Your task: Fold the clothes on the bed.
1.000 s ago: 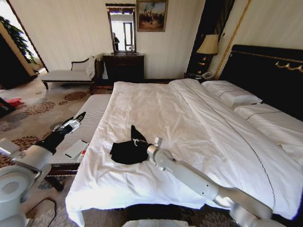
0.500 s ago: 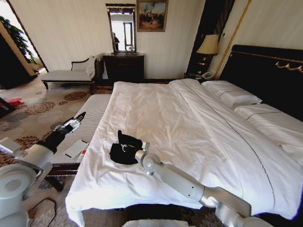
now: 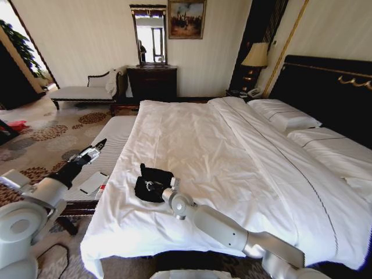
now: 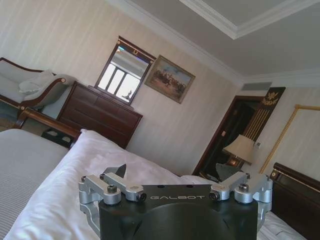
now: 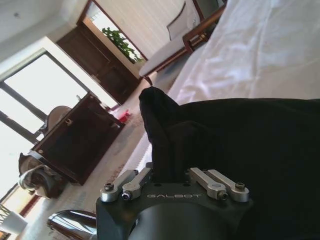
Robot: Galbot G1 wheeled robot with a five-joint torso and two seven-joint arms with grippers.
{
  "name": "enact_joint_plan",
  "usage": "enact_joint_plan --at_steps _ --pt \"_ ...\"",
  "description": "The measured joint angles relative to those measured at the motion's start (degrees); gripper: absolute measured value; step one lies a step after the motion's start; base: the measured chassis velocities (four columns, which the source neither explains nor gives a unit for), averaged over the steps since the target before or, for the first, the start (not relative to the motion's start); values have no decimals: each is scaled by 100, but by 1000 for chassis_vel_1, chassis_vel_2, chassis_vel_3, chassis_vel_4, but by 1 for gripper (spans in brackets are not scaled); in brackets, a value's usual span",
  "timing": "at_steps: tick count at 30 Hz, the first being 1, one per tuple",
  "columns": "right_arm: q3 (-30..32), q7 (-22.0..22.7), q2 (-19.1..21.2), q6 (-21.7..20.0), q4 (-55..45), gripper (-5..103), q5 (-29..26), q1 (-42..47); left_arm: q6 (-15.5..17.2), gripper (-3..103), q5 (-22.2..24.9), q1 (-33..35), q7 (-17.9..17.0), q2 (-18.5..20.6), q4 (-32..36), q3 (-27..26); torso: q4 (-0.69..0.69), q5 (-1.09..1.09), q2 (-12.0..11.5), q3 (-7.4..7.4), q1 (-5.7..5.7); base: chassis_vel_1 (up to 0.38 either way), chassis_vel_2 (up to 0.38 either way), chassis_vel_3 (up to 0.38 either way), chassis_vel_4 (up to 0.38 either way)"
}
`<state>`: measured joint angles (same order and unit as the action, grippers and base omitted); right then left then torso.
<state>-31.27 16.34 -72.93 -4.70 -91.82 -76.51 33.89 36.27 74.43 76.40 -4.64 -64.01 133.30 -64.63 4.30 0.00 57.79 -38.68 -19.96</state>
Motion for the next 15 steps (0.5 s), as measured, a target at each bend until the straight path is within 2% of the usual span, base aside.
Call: enact_joint_plan --at_steps 2,5,6,7,9,12,15 --pt "41 -160 44 142 -156 30 7 5 -1 100 -1 3 0 0 -6 0 0 0 0 0 0 0 0 0 0" --pt "75 -273 94 220 -286 35 8 5 -1 100 -8 -1 -4 -9 -7 20 0 0 0 1 0 0 0 0 0" --pt "93 -333 146 265 -375 45 8 5 -1 100 -20 -6 -8 -23 -7 48 0 0 0 1 0 0 0 0 0" --pt "109 -363 189 281 -436 51 5 6 -1 100 -27 -7 -9 -33 -6 65 1 0 0 0 0 0 0 0 0" --pt "127 -386 235 296 -495 51 1 13 -1 100 -33 -7 -11 -39 -1 76 0 0 0 0 0 0 0 0 0" --pt "189 -455 380 325 -643 68 -12 47 -1 100 -39 -2 -18 -46 9 84 1 0 0 0 0 0 0 0 0" --pt "235 -467 455 334 -675 73 -13 65 0 100 -41 9 -24 -46 10 79 1 0 0 0 0 0 0 0 0"
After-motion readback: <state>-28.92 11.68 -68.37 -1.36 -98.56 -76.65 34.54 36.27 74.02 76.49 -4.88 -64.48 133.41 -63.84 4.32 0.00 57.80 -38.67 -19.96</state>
